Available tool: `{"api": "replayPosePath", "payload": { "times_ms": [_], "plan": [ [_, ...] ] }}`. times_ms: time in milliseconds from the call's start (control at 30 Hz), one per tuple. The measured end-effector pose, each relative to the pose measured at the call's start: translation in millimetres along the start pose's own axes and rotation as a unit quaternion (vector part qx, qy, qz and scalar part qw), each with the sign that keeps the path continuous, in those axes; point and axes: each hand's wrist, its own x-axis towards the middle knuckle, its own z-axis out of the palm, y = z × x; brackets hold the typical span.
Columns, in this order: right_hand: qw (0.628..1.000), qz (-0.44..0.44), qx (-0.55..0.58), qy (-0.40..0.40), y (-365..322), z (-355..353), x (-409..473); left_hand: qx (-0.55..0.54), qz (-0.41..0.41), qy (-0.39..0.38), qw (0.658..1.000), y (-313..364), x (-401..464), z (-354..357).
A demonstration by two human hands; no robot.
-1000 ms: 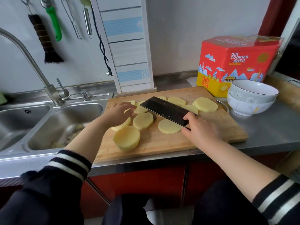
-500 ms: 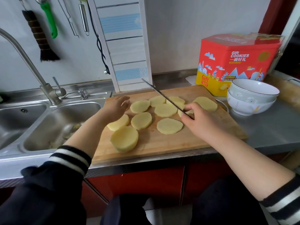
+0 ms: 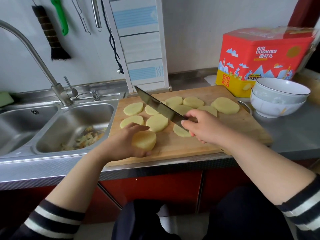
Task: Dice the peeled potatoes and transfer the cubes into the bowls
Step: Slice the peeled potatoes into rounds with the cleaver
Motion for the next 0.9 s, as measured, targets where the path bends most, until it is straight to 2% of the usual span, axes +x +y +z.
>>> {"api": "replayPosePath", "payload": {
  "times_ms": [100, 200, 333, 400, 500, 633, 700, 900],
  "plan": [
    [1.000, -0.007, -0.010, -0.018, -4, -1, -1, -0.112, 0.015, 0.007, 0.994, 5, 1, -4],
    [0.999, -0.015, 0.011, -0.038, -8, -1, -3, -0.180, 0.032, 0.020, 0.983, 2, 8, 0],
    [0.998, -0.020, 0.022, -0.061, -17, -3, -6, -0.284, 0.021, 0.070, 0.956, -3, 14, 8],
    [0.997, -0.020, 0.011, -0.080, -23, -4, -6, -0.257, 0.007, 0.125, 0.958, 0, 13, 10],
    [0.994, -0.006, 0.000, -0.109, -27, -2, -4, -0.127, 0.032, 0.238, 0.962, 0, 12, 15],
    [0.990, 0.019, -0.005, -0.137, -30, 5, 0, 0.002, 0.014, 0.369, 0.929, -1, 13, 27],
    [0.989, 0.028, -0.001, -0.143, -33, 7, 2, 0.029, 0.024, 0.401, 0.915, -3, 14, 32],
    [0.988, 0.043, -0.001, -0.147, -46, 11, 9, -0.024, 0.073, 0.424, 0.902, -15, 13, 41]
  ]
}}
